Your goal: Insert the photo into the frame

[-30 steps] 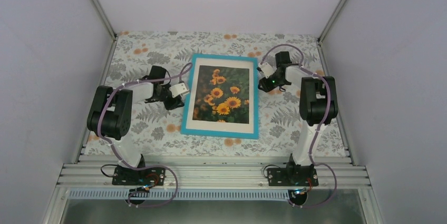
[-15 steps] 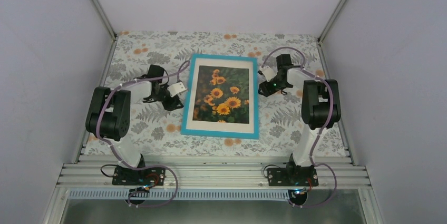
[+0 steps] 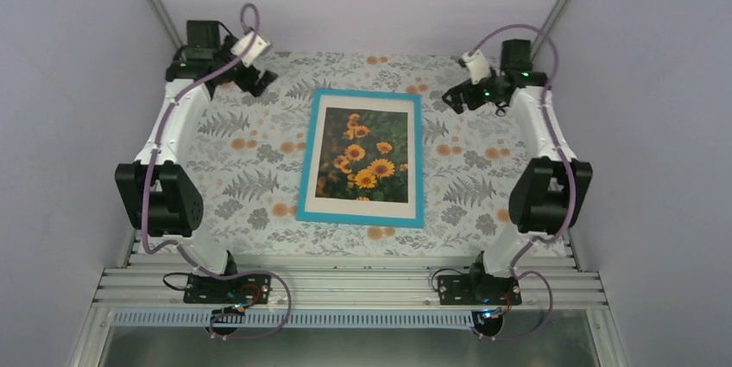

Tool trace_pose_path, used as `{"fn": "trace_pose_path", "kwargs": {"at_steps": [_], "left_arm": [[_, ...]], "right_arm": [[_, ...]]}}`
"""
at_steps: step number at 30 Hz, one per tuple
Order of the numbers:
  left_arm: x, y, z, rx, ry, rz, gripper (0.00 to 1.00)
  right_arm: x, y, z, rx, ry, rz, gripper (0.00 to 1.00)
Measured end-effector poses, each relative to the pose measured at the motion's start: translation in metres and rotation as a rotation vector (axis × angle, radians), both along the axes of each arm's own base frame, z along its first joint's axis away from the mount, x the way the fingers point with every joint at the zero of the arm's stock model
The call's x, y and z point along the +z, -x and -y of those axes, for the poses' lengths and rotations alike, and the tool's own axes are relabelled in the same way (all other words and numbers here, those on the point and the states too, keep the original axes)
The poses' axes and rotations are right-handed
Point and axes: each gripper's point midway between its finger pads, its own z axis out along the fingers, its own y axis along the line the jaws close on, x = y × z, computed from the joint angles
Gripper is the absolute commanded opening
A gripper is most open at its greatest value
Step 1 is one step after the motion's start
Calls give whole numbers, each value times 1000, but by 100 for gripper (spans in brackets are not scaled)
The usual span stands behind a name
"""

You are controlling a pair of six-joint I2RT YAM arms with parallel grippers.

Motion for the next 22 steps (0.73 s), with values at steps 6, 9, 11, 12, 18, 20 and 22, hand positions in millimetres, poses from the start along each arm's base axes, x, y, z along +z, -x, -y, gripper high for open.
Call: {"fn": "trace_pose_path", "kwargs": {"at_steps": [6,9,11,12,18,20,22], "left_arm": [[31,-13,-56,200,86,16,100],[-1,-7,-74,278,117,-61,100],[-37,4,-76,308,130,-147,100],[-54,11,-75,317,135,-188,100],[-118,41,-71,374,162,-352,100],[-123,44,-70,388,172,-363,100],[-121,43,-71,402,179,-355,100]], "right_arm": [[64,29,44,-83,-47,130,100],[65,54,53,-114,-69,146,100],[49,70,54,-128,-87,115,100],[39,77,56,-136,-97,94,100],[-27,117,61,-200,-153,-74,100],[-32,123,61,-209,-161,-88,100],[-31,125,60,-206,-164,-83,100]]}}
